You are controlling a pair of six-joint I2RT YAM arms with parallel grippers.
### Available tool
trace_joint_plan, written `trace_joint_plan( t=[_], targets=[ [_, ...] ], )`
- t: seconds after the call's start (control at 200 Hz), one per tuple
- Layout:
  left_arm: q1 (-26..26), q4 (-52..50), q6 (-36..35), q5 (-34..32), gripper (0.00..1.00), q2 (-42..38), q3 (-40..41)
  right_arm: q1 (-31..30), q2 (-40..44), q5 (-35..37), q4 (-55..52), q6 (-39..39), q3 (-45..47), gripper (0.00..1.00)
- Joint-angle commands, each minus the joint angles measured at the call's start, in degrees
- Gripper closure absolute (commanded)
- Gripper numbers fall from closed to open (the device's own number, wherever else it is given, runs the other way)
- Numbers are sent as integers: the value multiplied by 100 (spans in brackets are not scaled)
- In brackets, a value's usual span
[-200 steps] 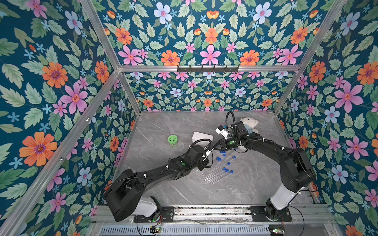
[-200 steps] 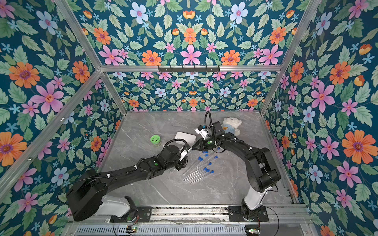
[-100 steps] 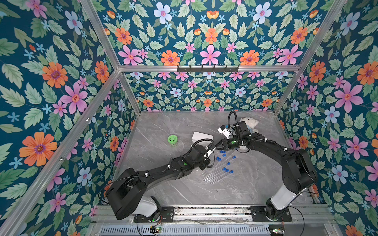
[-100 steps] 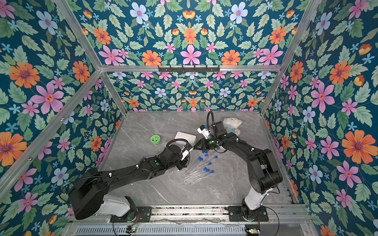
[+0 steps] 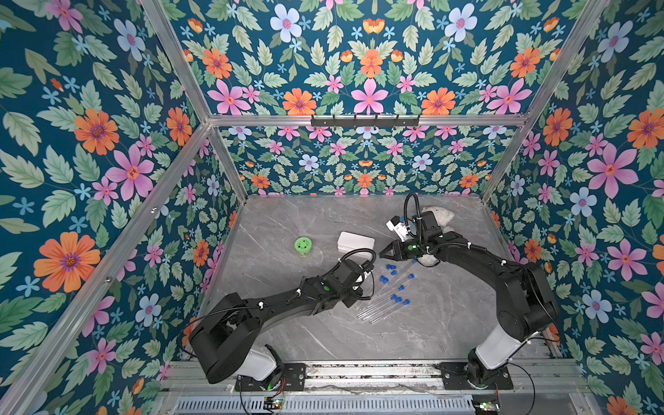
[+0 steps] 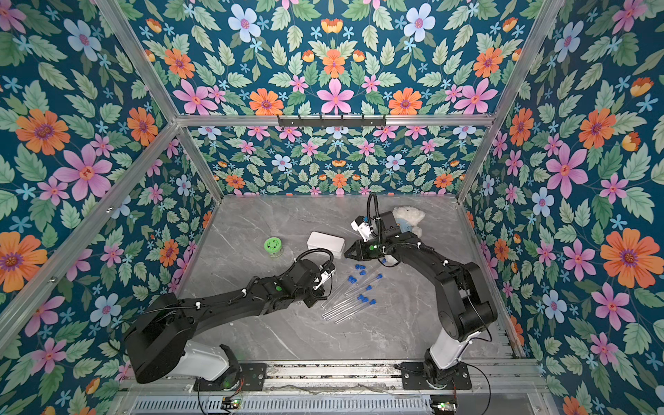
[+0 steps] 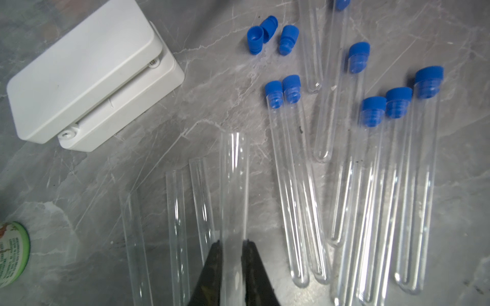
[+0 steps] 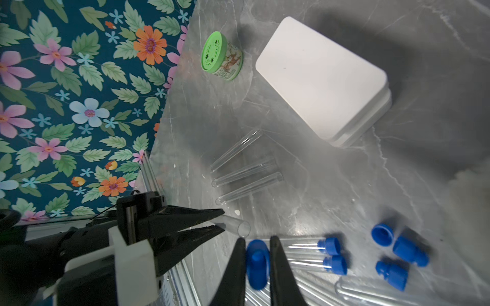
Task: Remove stoppers from test tubes
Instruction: Open the stopper on the test tube, then place the test tube at the center of the board, then place the stopper at the center of the board.
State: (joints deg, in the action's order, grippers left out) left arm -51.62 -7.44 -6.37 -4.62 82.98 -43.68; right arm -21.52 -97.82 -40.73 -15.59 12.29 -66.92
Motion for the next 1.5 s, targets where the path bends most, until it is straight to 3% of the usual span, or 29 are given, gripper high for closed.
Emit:
trace_joint_plan(
  t=[0.0, 0.63, 1.495],
  targets=[
    [11, -1, 72, -83, 100, 26, -13, -89, -226, 558, -444, -310, -149, 92],
    [21, -434, 470, 56, 100, 808, -548, -527, -1087, 2201, -1328, -738, -785, 87],
    [103, -694, 558, 24, 100, 1314, -897, -590, -1351, 2623, -1456, -731, -931, 73]
  ],
)
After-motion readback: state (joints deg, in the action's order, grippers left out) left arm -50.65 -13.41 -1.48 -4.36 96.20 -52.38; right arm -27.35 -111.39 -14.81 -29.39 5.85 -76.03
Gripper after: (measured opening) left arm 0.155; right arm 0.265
